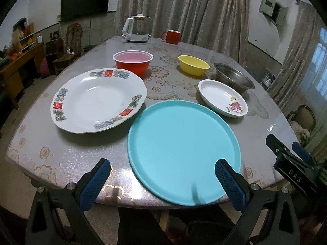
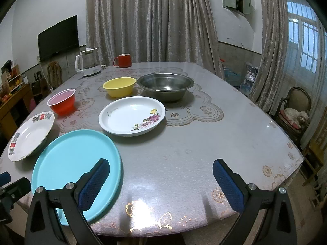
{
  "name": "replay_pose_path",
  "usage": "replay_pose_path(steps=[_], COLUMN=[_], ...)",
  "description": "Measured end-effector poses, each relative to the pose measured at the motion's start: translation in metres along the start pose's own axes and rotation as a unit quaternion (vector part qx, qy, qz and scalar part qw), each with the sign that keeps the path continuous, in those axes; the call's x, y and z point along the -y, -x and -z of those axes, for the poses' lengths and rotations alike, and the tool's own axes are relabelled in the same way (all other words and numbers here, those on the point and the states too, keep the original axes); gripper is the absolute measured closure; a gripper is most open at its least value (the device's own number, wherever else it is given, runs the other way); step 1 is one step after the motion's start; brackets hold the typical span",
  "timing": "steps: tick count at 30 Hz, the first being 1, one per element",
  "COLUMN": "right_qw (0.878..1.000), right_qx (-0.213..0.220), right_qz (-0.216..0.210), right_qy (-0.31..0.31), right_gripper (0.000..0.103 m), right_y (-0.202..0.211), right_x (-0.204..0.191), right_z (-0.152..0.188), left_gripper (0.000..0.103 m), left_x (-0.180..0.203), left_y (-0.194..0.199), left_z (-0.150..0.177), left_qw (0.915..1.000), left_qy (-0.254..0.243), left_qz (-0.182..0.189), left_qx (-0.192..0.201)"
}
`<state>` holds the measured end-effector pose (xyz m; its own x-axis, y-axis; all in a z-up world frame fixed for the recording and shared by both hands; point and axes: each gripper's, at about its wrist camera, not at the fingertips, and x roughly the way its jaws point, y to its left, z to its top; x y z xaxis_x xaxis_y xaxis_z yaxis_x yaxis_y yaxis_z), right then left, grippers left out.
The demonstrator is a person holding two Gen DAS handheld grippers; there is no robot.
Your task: Organize plates and bowls
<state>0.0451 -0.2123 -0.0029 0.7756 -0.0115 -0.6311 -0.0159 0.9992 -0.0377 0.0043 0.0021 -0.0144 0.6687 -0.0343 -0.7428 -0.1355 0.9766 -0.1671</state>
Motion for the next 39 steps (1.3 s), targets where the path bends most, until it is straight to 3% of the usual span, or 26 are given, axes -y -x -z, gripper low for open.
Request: replay_pose_path(steps=[31, 39], right_qw=[1.000, 1.000], right_qx=[-0.012, -0.017], right_qz=[-0.005, -0.006], right_qy=[0.005, 0.005], right_gripper=[0.000, 0.000], right_y=[-0.009, -0.010], right_x=[-0.002, -0.001], right_z=[0.001, -0.001], left_gripper=[0.000, 0.000], left_x=[-0.002, 0.004], left_y=[-0.006, -0.007], left_z=[0.000, -0.002], left_qw=[0.9998, 0.9998], left_qy=[0.003, -0.009], left_qz=[-0.012, 0.001], left_qx=[-0.012, -0.019])
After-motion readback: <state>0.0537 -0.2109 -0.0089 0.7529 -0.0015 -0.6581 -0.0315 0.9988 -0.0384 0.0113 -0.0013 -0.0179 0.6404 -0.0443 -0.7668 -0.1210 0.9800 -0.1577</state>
